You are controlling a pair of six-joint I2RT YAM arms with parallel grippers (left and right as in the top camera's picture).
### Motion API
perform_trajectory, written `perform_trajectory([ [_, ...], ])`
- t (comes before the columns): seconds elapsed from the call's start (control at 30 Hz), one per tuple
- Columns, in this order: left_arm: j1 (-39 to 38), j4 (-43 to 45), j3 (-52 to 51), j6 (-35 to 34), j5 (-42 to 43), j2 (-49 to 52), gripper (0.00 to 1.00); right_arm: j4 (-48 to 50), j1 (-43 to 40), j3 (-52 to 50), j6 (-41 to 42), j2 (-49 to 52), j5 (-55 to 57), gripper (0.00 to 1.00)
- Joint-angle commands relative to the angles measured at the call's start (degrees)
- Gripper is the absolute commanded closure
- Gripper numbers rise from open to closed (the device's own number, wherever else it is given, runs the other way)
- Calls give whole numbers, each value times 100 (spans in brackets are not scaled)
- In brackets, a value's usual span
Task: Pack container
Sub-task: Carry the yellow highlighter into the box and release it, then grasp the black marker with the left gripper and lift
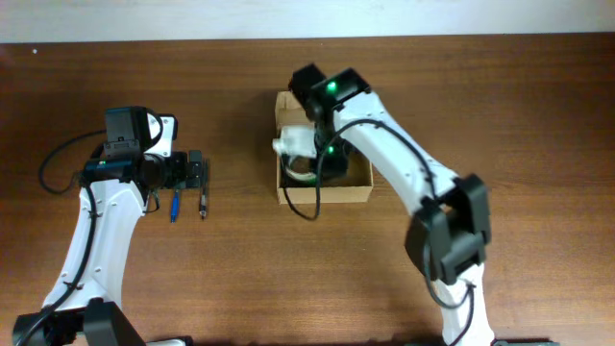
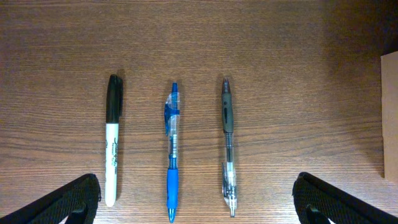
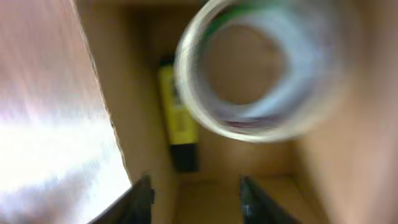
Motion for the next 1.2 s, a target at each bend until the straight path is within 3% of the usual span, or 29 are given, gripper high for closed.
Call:
perform_trajectory([
  [0.0, 17, 293, 105, 96, 59, 28, 1, 109, -59, 984, 1617, -1222, -15, 48],
  [0.1, 17, 800, 105, 94, 59, 28, 1, 103, -201, 1587, 2356, -1725, 35, 37],
  [0.2, 17, 800, 105, 92, 61, 28, 1, 72, -616, 2059, 3239, -2188, 380, 34],
  [0.3, 15, 778, 105, 28, 120, 28, 1, -129, -1432, 2262, 4050, -2531, 610, 34],
  [0.43, 13, 129, 103, -229, 702, 42, 1, -608, -3003, 2256, 4780, -2621, 568, 35],
  [0.53, 13, -63, 105, -234, 925, 55, 1, -874, -4116, 2090, 4850, -2463, 343, 36],
  [0.7, 13, -697, 166, -212, 927, 48, 1, -933, -5298, 1510, 4848, -2153, -328, 34],
  [0.73, 13, -876, 240, -160, 901, 48, 1, -931, -5445, 1342, 4848, -2094, -356, 25],
  [0.77, 13, -1145, 389, -35, 820, 48, 1, -918, -5569, 1132, 4848, -2031, -345, 1],
  [1.03, 22, -2986, 2396, 57, -457, 48, 1, -319, -5668, -90, 4848, -1910, -345, 1],
  [1.17, 162, -3501, 3115, 129, -708, 48, 1, -153, -5668, -479, 4848, -1908, -345, 1],
])
